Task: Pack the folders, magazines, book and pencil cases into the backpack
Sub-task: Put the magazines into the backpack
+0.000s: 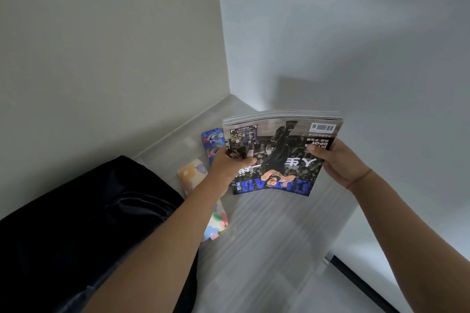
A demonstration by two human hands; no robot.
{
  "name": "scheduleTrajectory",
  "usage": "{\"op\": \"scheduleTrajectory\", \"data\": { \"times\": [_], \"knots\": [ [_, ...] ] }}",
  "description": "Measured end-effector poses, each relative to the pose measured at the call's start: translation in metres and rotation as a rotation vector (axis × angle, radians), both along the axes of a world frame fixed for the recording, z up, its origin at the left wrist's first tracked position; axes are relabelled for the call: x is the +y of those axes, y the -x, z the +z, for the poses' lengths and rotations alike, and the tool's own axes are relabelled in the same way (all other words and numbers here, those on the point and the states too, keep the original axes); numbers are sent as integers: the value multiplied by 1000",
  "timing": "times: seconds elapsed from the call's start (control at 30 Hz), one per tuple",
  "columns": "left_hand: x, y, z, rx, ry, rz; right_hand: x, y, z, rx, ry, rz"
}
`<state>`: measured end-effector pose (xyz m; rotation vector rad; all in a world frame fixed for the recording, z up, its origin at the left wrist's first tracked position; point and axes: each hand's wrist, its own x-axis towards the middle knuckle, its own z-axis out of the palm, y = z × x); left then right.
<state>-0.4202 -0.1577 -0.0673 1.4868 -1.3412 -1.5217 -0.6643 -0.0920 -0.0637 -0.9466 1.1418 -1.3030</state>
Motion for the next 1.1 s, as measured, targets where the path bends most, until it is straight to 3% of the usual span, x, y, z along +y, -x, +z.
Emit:
{"op": "scheduleTrajectory", "data": {
  "times": [0.33, 0.43, 0.53, 0.63, 0.8, 0.87, 0.93, 1.03, 1.1],
  "knots": [
    [17, 1, -10, -35, 47, 48, 15, -16, -47, 405, -211, -71],
    [23, -8, 6, -63, 90, 57, 16, -19, -34, 478, -206, 36],
    [30, -32, 22, -149, 20, 126, 19, -38, -22, 314, -226, 121],
    [39, -69, 24, -7, -164, 226, 20, -74, -3, 126, -278, 166],
    [80, -141, 24, -63, -241, 299, 34, -140, 11, 118, -305, 292],
    [102, -177, 22, -169, -161, 300, 46, -164, 10, 105, -307, 316],
    [124, -222, 9, -377, 47, 273, 58, -183, 4, 76, -334, 357],
    [147, -291, -14, -1056, 343, -10, 74, -204, -9, 109, -385, 409],
    [156, -319, -28, -1313, 289, -253, 84, -214, -15, 144, -409, 452]
  ]
}}
